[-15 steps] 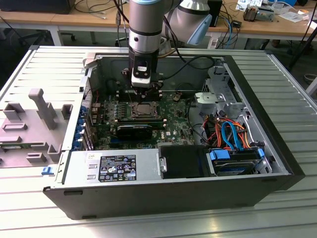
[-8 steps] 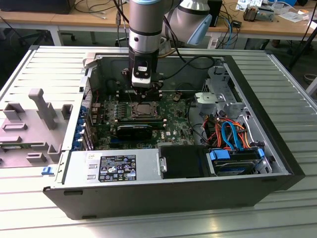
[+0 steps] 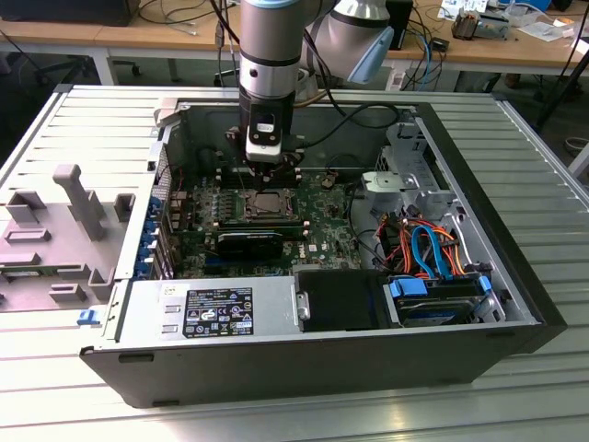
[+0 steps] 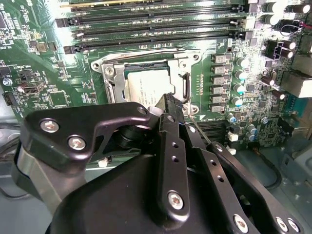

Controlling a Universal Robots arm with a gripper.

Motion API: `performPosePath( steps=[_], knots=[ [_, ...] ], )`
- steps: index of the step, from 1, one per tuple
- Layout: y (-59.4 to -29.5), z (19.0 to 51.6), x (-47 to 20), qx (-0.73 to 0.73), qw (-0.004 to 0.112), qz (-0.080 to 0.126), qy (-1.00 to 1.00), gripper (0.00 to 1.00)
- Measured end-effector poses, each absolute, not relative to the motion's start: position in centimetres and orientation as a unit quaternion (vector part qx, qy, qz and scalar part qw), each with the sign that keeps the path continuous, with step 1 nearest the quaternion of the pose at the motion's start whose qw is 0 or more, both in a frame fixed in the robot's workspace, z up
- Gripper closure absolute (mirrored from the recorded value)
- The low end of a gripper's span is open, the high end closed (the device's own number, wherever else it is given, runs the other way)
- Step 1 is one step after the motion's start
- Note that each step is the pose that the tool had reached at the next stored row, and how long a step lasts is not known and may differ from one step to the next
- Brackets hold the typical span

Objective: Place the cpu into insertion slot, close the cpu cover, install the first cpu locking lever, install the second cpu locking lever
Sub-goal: 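Install the first cpu locking lever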

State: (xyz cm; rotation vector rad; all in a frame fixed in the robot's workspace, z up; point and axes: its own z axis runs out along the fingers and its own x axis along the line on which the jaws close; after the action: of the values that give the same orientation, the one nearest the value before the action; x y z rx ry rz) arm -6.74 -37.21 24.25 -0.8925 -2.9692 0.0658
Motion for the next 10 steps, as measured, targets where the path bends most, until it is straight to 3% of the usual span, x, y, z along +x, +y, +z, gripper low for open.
performPosePath(
  steps=[10],
  knots=[
    [-37.21,24.25,-6.74,-0.278,0.020,0.021,-0.960,0.89]
  ],
)
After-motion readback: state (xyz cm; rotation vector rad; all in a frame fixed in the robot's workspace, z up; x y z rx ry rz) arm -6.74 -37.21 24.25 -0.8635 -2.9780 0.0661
